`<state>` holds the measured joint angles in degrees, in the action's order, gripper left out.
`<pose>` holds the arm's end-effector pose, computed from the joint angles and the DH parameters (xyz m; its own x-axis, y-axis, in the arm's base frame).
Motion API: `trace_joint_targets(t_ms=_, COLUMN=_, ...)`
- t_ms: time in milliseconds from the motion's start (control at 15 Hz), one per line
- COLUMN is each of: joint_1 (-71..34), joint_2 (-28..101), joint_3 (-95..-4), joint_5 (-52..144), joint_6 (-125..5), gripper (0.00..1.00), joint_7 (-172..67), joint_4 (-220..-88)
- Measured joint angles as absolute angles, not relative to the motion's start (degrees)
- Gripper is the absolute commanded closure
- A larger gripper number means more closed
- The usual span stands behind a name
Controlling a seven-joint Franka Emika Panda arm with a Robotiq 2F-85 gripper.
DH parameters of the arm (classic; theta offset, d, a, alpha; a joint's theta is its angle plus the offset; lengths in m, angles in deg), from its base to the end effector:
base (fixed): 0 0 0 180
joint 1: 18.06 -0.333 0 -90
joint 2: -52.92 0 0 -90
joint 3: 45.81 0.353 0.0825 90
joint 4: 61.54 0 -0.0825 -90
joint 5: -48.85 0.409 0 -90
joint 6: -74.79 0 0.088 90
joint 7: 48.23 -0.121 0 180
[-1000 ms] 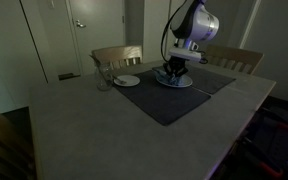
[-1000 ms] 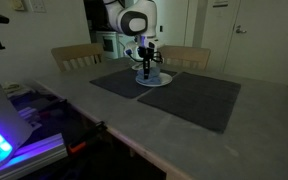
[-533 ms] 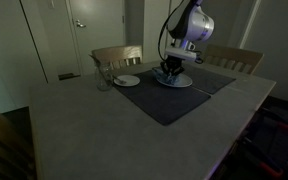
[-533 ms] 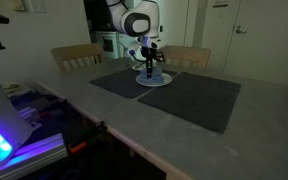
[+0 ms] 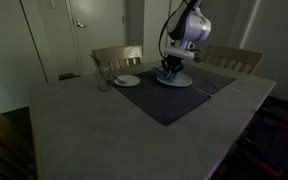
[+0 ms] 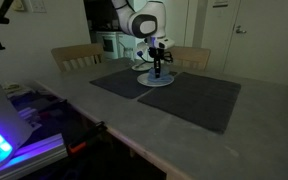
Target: Use the blue towel to wipe the plate
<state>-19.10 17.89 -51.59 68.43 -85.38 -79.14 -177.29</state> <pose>0.6438 -0.0660 0.1545 0.6056 -0.7919 0.0783 -0.7737 -0.6090 -0.1746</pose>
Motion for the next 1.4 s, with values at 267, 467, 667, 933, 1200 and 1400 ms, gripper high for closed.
trace_joint_targets(t_ms=267, joint_1=-19.6, joint_2=17.3, joint_3=-56.1, joint_5=66.3, joint_6=-85.7, gripper=0.98, joint_7=-79.5, joint_4=-177.1)
trace_joint_targets(t_ms=467, joint_1=-22.0, joint_2=17.0, joint_3=-61.6, joint_5=61.0, joint_6=-83.4, gripper=0.98, joint_7=-83.7, joint_4=-177.2)
trace_joint_targets(t_ms=667, joint_1=-23.0, joint_2=17.4, joint_3=-63.5, joint_5=58.0, joint_6=-78.0, gripper=0.98, joint_7=-86.0, joint_4=-176.8)
trace_joint_targets(t_ms=933, joint_1=-20.6, joint_2=18.6, joint_3=-60.2, joint_5=58.7, joint_6=-70.1, gripper=0.98, joint_7=-85.2, joint_4=-175.7)
trace_joint_targets(t_ms=1200, joint_1=-17.0, joint_2=19.5, joint_3=-54.7, joint_5=63.1, joint_6=-63.5, gripper=0.98, joint_7=-82.5, joint_4=-174.9)
trace_joint_targets(t_ms=1400, joint_1=-14.6, joint_2=19.5, joint_3=-51.2, joint_5=68.7, joint_6=-61.9, gripper=0.98, joint_7=-78.4, joint_4=-174.8)
